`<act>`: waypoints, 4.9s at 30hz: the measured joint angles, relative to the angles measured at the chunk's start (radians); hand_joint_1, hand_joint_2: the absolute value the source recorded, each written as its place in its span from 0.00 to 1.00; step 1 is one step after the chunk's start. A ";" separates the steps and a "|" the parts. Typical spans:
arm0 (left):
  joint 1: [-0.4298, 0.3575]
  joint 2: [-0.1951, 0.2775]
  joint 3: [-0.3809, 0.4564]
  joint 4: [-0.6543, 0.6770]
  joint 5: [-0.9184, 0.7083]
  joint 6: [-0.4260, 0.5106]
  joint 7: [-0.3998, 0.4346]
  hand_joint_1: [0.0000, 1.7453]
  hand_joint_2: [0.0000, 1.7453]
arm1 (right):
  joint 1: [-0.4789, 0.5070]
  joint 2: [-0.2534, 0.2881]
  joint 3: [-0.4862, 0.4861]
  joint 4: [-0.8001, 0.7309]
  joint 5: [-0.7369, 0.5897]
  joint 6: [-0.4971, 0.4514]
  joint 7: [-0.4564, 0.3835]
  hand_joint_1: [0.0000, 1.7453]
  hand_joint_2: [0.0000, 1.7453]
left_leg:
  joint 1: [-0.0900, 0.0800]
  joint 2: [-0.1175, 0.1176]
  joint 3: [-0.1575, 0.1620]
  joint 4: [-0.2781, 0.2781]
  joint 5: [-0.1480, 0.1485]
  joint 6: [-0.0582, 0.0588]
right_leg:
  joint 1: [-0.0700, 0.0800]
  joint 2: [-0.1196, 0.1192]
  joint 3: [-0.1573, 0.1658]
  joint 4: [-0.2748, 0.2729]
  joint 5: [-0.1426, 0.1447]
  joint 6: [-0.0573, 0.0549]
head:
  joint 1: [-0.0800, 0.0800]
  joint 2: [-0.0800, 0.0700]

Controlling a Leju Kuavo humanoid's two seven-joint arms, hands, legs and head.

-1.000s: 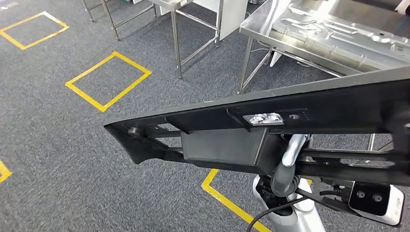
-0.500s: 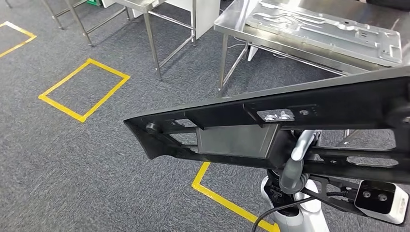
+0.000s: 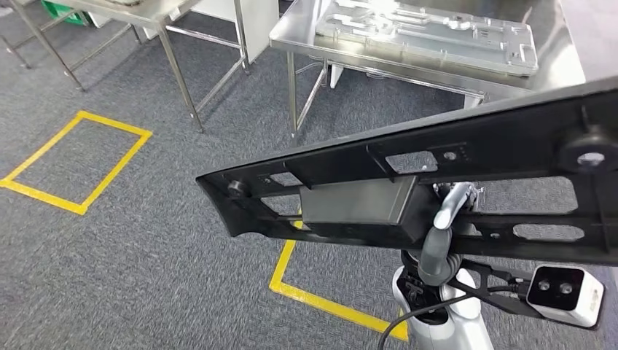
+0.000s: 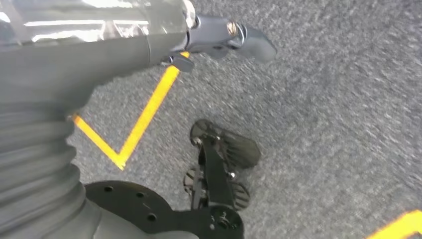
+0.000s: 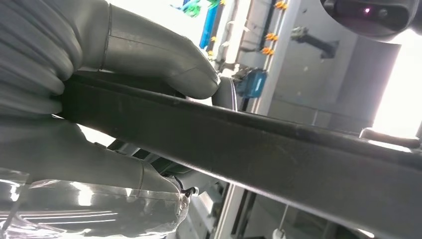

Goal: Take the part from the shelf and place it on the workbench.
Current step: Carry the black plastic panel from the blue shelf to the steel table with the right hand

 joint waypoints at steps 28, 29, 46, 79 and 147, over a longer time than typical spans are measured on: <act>-0.001 0.003 0.005 0.000 0.013 -0.009 -0.014 0.00 1.00 | -0.071 0.001 0.004 0.034 0.004 0.003 0.000 1.00 1.00 | -0.001 0.024 -0.023 0.055 -0.009 -0.005 | 0.004 -0.032 0.003 -0.005 0.008 -0.018 | 0.000 0.000; -0.001 0.003 0.005 0.000 0.013 -0.010 -0.014 0.00 1.00 | -0.072 0.001 0.005 0.036 0.004 0.003 0.000 1.00 1.00 | 0.000 0.005 -0.007 0.015 0.003 -0.001 | 0.002 -0.022 -0.001 -0.002 0.008 -0.012 | 0.000 0.000; -0.007 0.002 0.007 0.001 0.008 -0.039 0.000 0.00 1.00 | -0.085 0.000 0.033 0.051 0.018 -0.063 0.000 1.00 1.00 | -0.006 0.121 0.030 -0.024 -0.009 0.006 | 0.001 -0.134 -0.005 -0.008 0.013 0.017 | 0.000 0.000; -0.003 0.010 0.005 0.001 -0.008 -0.054 -0.010 0.00 1.00 | -0.070 -0.007 0.052 0.037 0.037 -0.083 0.000 1.00 1.00 | 0.002 0.070 0.200 0.007 -0.104 -0.011 | -0.001 -0.107 -0.110 0.013 0.088 -0.007 | 0.000 0.000; -0.005 0.002 0.015 0.001 0.001 -0.055 -0.032 0.00 1.00 | -0.119 -0.028 0.033 0.137 0.079 -0.229 0.033 1.00 1.00 | -0.006 0.049 -0.080 0.239 -0.113 -0.006 | -0.005 -0.108 0.027 -0.011 -0.013 -0.026 | 0.000 0.000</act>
